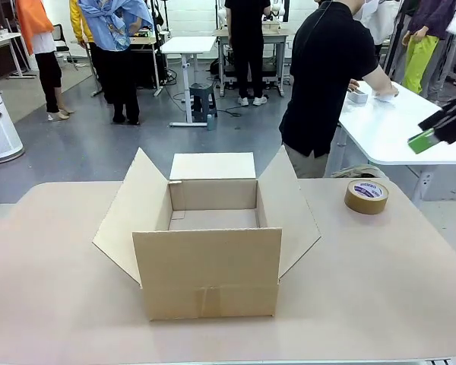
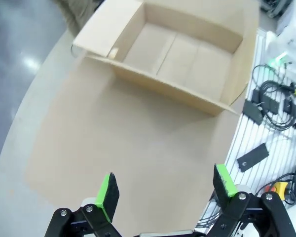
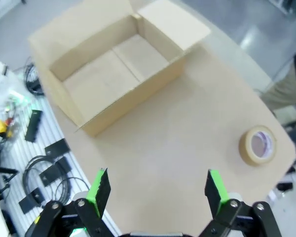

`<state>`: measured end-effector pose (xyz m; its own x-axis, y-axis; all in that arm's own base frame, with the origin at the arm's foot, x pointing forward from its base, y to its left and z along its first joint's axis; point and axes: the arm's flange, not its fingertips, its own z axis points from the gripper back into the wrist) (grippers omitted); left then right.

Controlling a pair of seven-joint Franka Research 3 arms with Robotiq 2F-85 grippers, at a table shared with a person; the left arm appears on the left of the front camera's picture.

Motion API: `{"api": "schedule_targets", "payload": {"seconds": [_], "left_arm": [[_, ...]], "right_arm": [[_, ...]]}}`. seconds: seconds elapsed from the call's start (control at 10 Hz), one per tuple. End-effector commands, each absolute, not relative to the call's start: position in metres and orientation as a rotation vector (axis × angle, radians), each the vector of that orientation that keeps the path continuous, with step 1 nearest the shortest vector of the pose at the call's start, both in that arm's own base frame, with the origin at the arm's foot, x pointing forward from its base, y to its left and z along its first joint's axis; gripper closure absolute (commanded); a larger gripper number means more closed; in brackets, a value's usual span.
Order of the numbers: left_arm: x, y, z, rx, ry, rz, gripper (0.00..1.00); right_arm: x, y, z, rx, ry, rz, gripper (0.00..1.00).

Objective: Wrap the clocks to prevent damage.
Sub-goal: Open the side flaps of the Package Box.

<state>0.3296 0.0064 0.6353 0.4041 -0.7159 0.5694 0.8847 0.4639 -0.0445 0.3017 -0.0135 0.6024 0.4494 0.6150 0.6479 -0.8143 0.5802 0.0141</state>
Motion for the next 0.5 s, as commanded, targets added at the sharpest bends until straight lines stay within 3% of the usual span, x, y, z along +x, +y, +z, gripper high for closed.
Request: {"api": "schedule_targets", "payload": {"seconds": [0.0, 0.4], "left_arm": [[0.327, 0.026, 0.629, -0.475, -0.585, -1.097, 0.00], [0.316, 0.049, 0.596, -0.494, -0.800, -1.178, 0.00]], "right_arm": [[0.299, -0.029, 0.601, 0.433, -0.668, 0.936, 0.00], [0.301, -0.045, 0.588, 0.492, -0.724, 0.924, 0.00]]}}
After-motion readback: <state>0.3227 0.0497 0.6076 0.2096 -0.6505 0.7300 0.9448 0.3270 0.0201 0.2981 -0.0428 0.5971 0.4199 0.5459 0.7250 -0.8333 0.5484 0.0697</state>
